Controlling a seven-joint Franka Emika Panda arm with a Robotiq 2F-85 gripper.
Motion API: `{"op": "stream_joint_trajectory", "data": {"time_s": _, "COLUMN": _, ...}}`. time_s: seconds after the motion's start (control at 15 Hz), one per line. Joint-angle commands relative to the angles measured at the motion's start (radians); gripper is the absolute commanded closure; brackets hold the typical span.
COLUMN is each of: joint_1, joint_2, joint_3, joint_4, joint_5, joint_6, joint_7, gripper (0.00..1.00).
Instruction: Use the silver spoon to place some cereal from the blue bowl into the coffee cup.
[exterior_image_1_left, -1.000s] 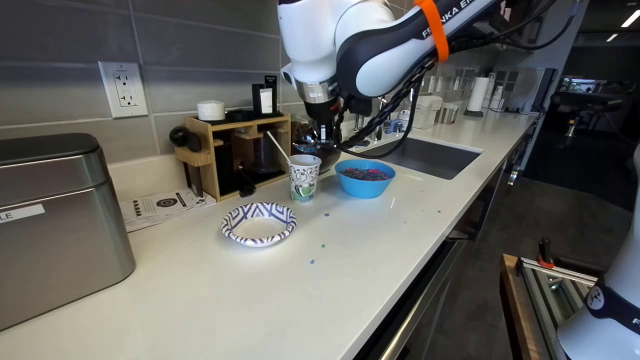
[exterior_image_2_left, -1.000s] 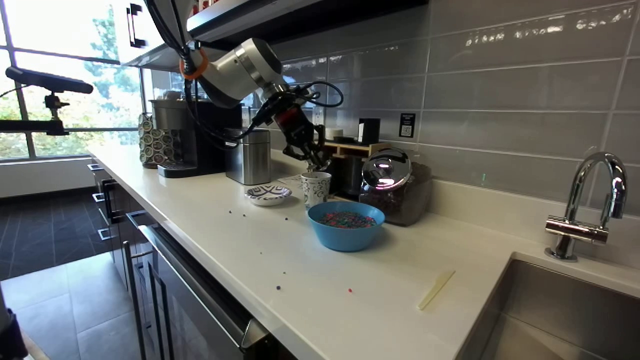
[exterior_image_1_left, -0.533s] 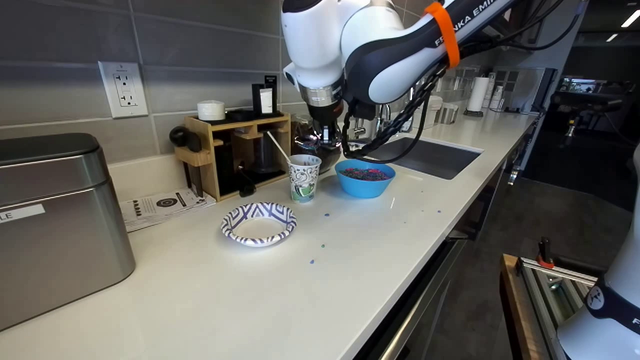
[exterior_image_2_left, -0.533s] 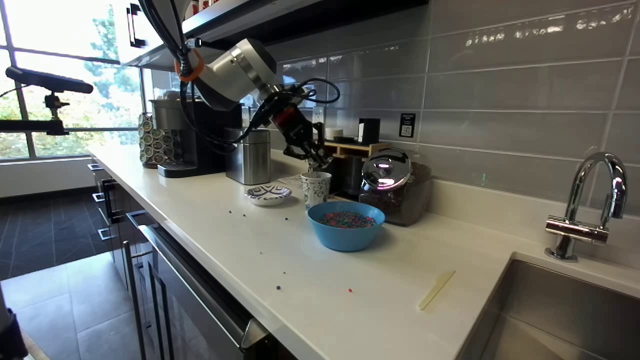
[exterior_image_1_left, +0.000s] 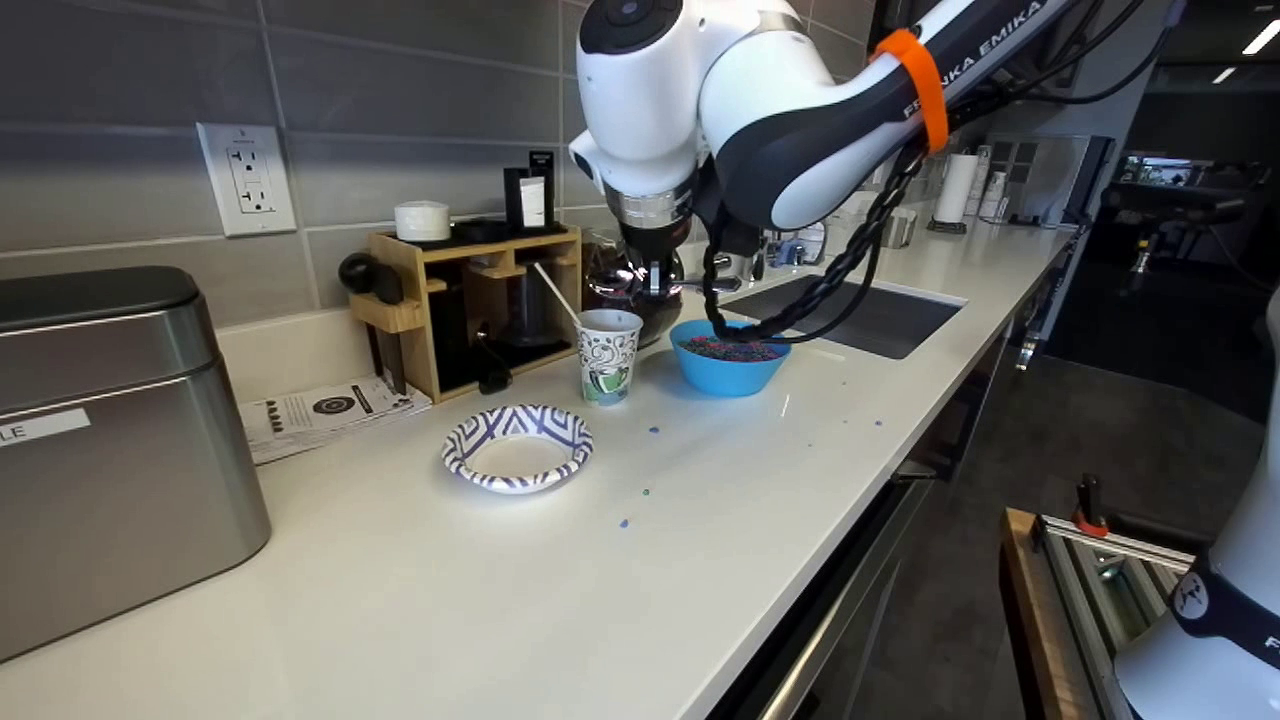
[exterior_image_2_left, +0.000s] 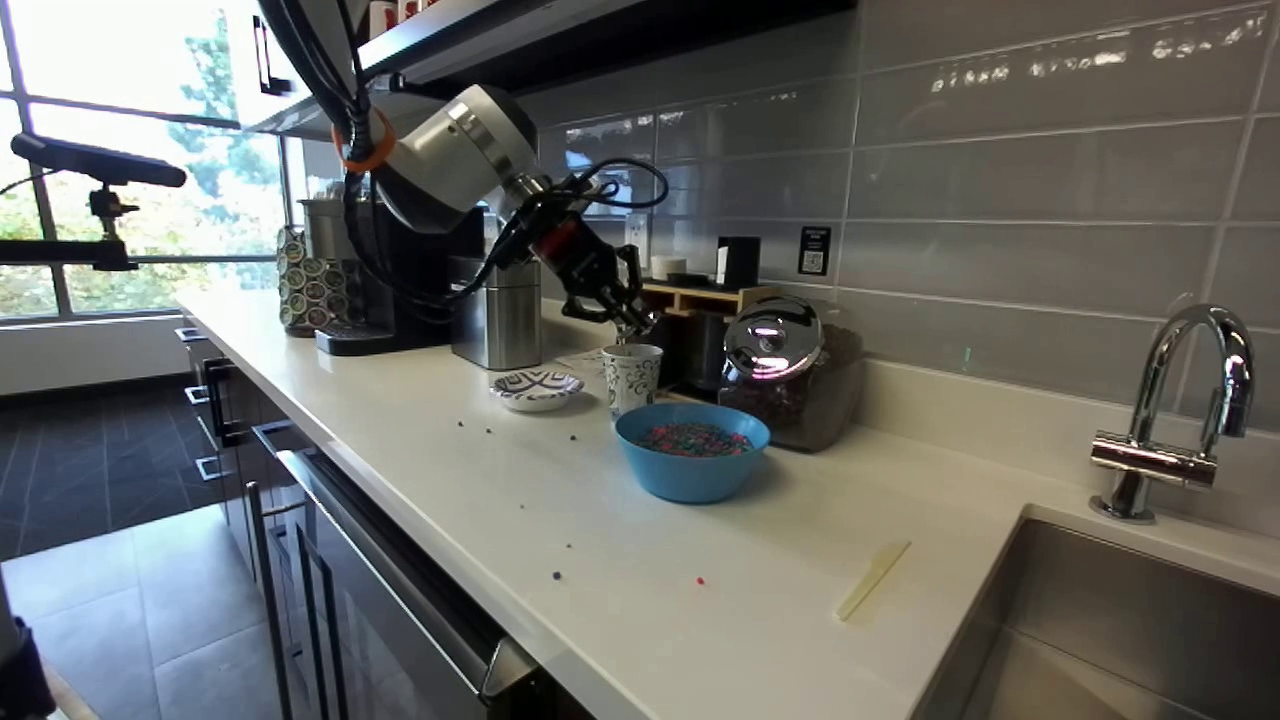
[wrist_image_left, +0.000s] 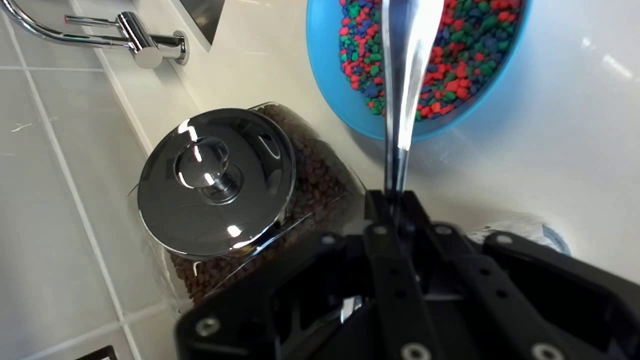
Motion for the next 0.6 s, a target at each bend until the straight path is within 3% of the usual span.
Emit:
{"op": "stream_joint_trajectory", "data": {"time_s": 0.0, "joint_1": 0.004, "joint_2": -0.025, "joint_3": 0.003, "joint_4": -0.048, "joint_5": -0.096, "joint_6": 0.033, "joint_7": 0.079, "gripper": 0.99}}
{"op": "stream_joint_trajectory", "data": {"time_s": 0.53, "joint_1": 0.005, "joint_2": -0.024, "joint_3": 0.009, "joint_4": -0.065, "joint_5": -0.198, "joint_6": 0.036, "joint_7": 0.173, "gripper": 0.99}}
